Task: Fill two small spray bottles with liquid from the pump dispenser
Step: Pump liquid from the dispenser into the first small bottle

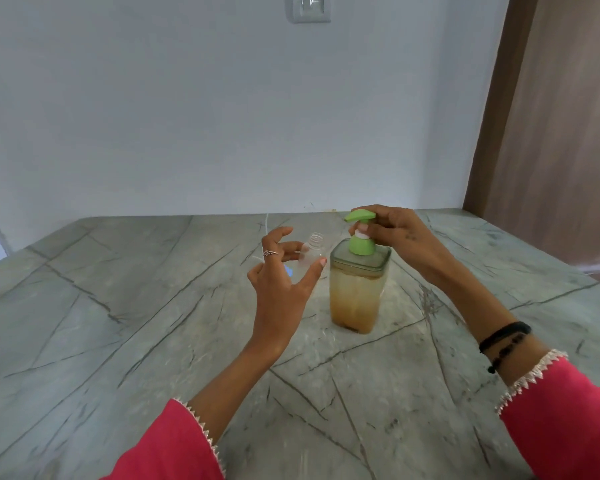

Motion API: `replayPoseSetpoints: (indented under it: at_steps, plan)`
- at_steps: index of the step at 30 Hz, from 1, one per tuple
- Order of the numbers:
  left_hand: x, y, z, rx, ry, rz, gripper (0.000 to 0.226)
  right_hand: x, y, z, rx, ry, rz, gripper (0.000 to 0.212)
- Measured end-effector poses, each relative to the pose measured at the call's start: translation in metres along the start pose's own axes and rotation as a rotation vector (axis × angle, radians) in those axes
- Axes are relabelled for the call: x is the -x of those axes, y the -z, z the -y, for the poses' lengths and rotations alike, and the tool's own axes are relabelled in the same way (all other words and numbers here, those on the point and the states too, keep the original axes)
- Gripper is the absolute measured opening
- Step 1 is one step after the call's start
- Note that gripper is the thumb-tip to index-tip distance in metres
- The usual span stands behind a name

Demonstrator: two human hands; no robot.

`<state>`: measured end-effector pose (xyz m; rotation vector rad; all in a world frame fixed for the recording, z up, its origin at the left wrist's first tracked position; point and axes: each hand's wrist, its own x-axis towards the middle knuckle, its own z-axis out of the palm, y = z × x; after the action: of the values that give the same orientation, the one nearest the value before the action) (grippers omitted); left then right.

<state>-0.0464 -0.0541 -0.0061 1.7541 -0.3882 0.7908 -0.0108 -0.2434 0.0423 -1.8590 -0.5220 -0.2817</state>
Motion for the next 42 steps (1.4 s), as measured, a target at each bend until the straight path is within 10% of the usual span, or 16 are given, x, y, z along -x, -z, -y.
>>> replayPoseSetpoints:
  at_steps: [42]
  plan:
    - [-0.018, -0.027, -0.004, 0.023, -0.188, 0.066, 0.026, 0.023, -0.037, -0.022, -0.271, 0.306, -0.391, 0.026]
